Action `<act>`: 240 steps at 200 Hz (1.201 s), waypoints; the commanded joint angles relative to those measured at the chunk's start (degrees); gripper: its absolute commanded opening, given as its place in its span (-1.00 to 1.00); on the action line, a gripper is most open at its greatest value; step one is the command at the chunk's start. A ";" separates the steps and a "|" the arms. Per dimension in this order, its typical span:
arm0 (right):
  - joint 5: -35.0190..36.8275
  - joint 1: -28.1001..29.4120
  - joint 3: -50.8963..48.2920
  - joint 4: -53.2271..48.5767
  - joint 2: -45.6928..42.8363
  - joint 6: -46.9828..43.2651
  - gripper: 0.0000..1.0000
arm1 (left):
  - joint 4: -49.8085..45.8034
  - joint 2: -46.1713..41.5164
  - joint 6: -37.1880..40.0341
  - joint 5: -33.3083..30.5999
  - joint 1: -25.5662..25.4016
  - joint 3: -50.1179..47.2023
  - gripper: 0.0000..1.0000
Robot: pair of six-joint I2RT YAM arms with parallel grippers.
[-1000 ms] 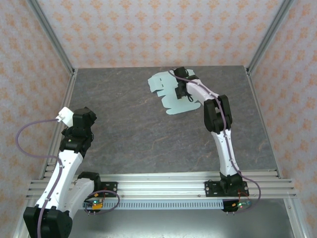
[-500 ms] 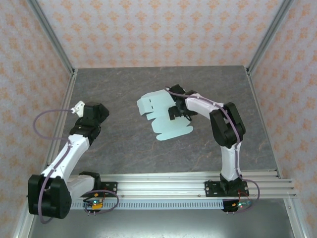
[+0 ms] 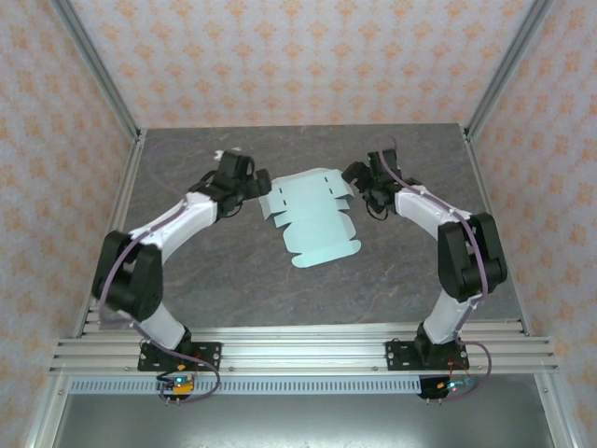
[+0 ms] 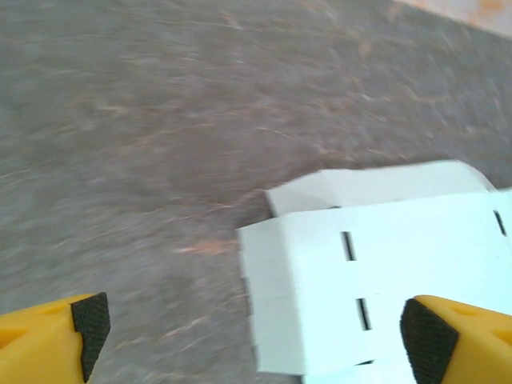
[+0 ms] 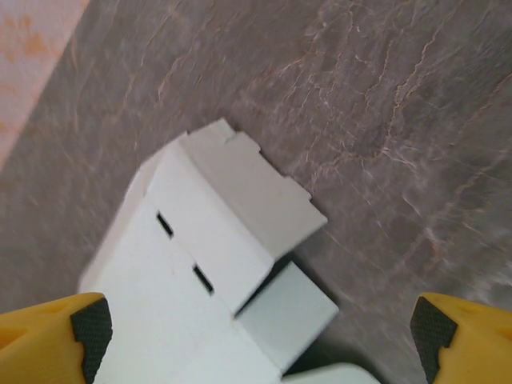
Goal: Fold the paper box
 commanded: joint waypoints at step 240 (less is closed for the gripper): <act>-11.29 -1.13 -5.39 57.18 24.24 34.39 -0.52 | -16.53 20.82 6.80 -3.67 -6.20 12.88 0.88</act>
